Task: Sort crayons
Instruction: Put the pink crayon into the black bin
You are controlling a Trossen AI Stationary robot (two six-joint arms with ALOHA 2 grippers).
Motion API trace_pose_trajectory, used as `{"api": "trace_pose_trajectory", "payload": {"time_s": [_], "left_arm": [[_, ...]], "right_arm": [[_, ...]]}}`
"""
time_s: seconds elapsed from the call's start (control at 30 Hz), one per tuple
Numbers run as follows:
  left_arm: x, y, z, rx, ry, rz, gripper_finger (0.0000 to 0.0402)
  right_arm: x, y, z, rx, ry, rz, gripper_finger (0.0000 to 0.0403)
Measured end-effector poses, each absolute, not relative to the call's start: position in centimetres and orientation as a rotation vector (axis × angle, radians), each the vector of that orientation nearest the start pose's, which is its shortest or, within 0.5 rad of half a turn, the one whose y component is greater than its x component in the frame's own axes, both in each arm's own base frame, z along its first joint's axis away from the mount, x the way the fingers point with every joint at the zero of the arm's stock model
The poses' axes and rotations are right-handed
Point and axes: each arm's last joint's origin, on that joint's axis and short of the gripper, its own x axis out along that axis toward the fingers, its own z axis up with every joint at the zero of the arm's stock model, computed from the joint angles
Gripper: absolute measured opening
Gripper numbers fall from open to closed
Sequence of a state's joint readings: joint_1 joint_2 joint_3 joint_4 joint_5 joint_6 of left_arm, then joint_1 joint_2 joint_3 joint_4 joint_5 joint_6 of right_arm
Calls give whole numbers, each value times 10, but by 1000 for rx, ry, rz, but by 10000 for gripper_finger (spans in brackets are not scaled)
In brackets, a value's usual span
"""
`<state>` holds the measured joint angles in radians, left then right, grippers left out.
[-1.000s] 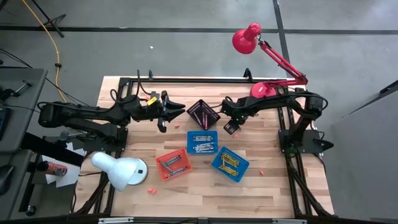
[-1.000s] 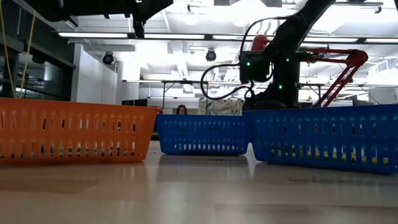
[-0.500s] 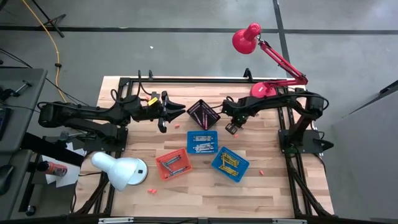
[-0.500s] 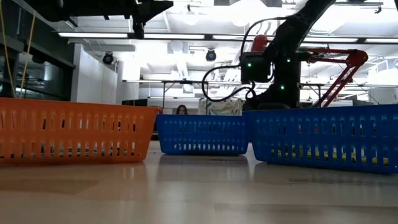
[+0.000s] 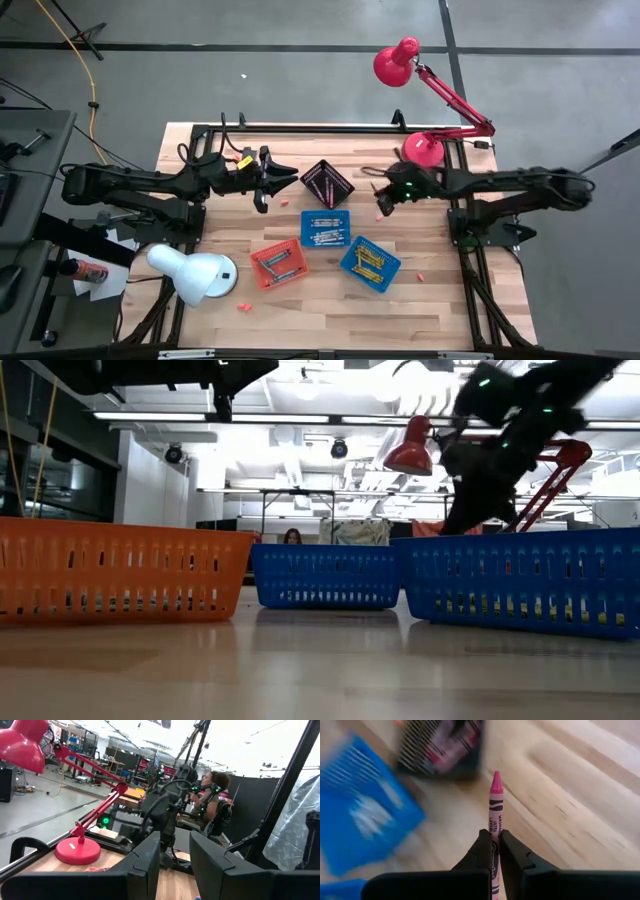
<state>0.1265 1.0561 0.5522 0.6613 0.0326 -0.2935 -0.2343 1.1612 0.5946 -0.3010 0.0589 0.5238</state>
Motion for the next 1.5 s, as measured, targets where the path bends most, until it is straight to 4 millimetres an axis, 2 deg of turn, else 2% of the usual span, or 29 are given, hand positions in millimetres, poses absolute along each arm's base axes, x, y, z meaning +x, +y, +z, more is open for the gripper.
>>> {"api": "trace_pose_trajectory", "payload": {"time_s": [0.17, 0.27, 0.47, 0.63, 1.5], "left_arm": [[227, 28, 283, -280, -169, 70, 94], [227, 28, 283, -280, -169, 71, 94], [227, 28, 282, -280, -167, 72, 94], [227, 28, 282, -281, -166, 73, 94], [227, 28, 282, -318, -164, 72, 94]], "right_arm": [[203, -44, 197, 633, 376, -388, 1], [209, -42, 215, 586, 200, -314, 1], [227, -40, 265, 389, 70, -211, 1], [232, -39, 288, 315, 29, -180, 0], [232, -38, 288, 319, 43, -137, 0]]}}
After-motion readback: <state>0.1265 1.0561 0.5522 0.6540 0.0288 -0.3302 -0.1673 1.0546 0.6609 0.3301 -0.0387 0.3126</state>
